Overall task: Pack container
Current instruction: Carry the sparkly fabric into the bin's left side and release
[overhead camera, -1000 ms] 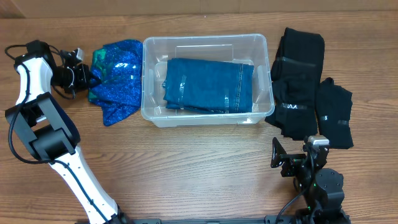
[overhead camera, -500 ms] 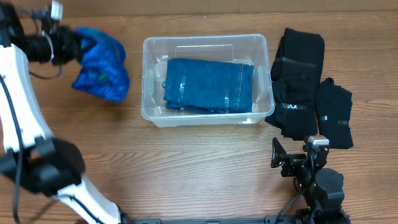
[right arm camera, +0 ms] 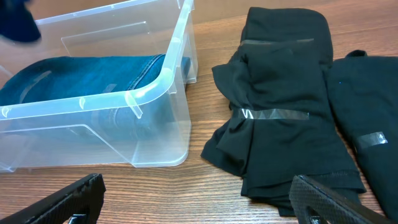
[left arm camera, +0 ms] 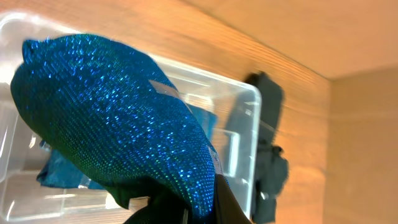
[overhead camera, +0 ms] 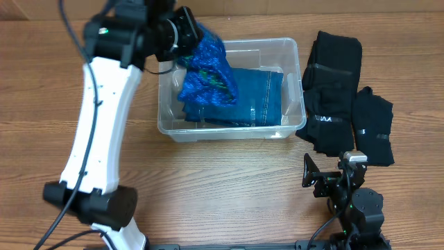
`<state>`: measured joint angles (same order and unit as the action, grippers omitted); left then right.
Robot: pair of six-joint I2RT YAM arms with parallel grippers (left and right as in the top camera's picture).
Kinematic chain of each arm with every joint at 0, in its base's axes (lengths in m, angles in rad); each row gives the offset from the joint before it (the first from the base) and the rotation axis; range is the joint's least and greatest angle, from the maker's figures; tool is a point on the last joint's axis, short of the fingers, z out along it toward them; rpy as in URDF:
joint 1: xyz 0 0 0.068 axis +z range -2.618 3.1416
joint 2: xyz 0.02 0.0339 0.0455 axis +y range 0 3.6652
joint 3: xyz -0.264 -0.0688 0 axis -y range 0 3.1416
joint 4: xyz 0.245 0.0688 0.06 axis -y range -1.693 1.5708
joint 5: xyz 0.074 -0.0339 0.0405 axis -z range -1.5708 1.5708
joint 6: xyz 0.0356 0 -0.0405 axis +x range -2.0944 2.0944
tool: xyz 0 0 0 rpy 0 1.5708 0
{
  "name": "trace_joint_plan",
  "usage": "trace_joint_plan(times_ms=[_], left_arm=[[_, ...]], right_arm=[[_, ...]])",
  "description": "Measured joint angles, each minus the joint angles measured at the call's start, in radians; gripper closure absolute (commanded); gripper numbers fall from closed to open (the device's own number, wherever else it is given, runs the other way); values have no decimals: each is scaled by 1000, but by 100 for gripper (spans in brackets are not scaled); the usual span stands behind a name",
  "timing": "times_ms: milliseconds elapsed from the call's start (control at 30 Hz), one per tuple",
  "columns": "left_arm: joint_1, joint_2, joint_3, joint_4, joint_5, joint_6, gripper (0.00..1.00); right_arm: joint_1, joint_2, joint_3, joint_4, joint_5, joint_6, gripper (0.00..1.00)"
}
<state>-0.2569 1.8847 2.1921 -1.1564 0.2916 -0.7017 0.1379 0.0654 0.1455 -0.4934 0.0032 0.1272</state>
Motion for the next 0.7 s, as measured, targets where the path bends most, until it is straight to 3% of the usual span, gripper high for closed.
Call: trace_joint_plan(times_ms=[133,333,367,433,567,700], left_arm=[[-19,101,-3,-2,-103,-78,96],[-21,193,-8,-13,-146,-47,94],[-21,196,-8,-30,-148,-40,78],[-21,197,-7,-92,-154,-24,28],[-16,197,-8,-226,-154,-5,19],[48,181,-8,-286,-169,59,21]], right_arm=[[0,0,0,0,0,0,0],[0,0,0,1,0,0,0],[0,0,0,0,0,0,0],[0,0,0,1,0,0,0],[0,0,0,0,0,0,0],[0,0,0,0,0,0,0]])
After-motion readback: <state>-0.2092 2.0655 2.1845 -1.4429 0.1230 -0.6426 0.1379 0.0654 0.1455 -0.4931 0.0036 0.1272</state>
